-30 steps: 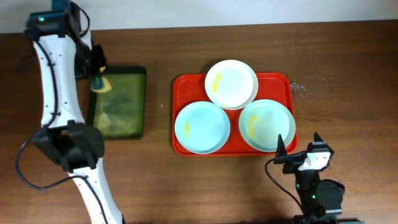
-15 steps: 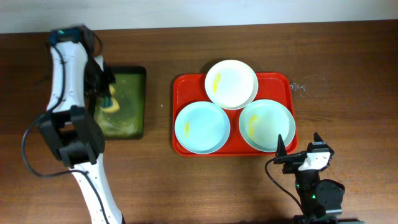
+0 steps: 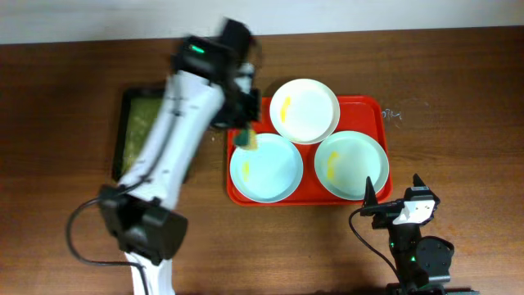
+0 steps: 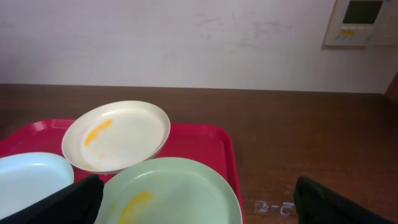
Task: Clean dirty plates on tray and stack at the side
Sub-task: 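Lift the sponge with the left gripper and lower it onto the light blue plate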
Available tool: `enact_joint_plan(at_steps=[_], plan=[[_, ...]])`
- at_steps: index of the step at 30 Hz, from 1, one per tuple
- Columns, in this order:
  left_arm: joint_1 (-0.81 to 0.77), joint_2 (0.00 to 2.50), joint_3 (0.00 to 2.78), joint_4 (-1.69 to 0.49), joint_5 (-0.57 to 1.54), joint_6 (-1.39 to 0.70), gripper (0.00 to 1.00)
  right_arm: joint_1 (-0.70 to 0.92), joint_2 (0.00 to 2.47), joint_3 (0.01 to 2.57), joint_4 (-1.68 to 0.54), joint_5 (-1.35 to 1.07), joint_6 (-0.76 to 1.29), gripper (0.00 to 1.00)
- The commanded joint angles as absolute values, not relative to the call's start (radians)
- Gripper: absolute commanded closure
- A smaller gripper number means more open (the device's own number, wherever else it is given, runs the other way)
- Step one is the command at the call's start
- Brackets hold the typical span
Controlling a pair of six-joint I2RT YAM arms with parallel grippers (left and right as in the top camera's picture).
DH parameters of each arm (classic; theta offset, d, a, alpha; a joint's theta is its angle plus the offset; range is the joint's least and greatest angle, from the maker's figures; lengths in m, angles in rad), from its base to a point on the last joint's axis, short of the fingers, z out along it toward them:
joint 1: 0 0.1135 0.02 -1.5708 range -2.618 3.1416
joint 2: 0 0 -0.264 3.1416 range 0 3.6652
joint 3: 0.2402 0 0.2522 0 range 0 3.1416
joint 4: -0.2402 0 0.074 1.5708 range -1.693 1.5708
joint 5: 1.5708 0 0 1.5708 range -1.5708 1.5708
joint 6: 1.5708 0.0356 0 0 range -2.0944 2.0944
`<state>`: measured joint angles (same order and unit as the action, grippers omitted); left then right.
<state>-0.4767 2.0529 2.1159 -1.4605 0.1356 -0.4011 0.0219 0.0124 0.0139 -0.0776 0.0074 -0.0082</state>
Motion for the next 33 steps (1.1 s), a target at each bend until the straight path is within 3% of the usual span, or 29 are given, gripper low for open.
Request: enact_joint_plan(at_steps=[1,3,7,10,14,17,18,19,20,21,25,31,33], plan=[[-0.559,2.059,1.905,-1.275,-0.001,-0.579,1.0,0.019,0.007,0.006,-0.081,0.012,-0.015,0.02],[-0.58,2.059,1.739,-1.08,0.003,-0.704,1.0,0.019,0.007,0.006,-0.081,0.012,-0.015,0.02],[-0.605,2.059,1.589,-0.941,0.003,-0.793,1.0,0.019,0.007,0.006,-0.081,0.012,-0.015,0.02],[-0.608,2.059,1.554,-0.924,0.004,-0.791,0.63,0.019,0.007,0.006,-0.081,0.012,-0.015,0.02],[-0.598,2.041,1.588,-0.946,0.086,-0.62,0.58,0.019,0.007,0.006,-0.081,0.012,-0.015,0.02],[-0.545,1.958,1.716,-1.105,0.092,-0.608,0.57,0.019,0.007,0.006,-0.081,0.012,-0.015,0.02],[-0.517,1.912,1.761,-1.171,0.065,-0.608,0.51,0.019,0.007,0.006,-0.081,0.012,-0.015,0.02],[-0.493,1.871,1.783,-1.219,0.031,-0.608,0.36,0.019,0.007,0.006,-0.081,0.012,-0.015,0.02],[-0.466,1.826,1.788,-1.259,-0.011,-0.608,0.13,0.019,0.007,0.006,-0.081,0.012,-0.015,0.02],[-0.447,1.798,1.788,-1.29,-0.052,-0.608,0.0,0.019,0.007,0.006,-0.081,0.012,-0.015,0.02],[-0.392,1.758,1.778,-1.412,-0.244,-0.609,0.01,0.019,0.007,0.006,-0.081,0.012,-0.015,0.02],[-0.389,1.758,1.614,-1.323,-0.242,-0.609,0.01,0.019,0.007,0.006,-0.078,0.009,-0.014,0.02],[-0.389,1.758,1.586,-1.291,-0.205,-0.609,0.01,0.02,0.007,0.006,-0.05,-0.093,0.044,0.02]])
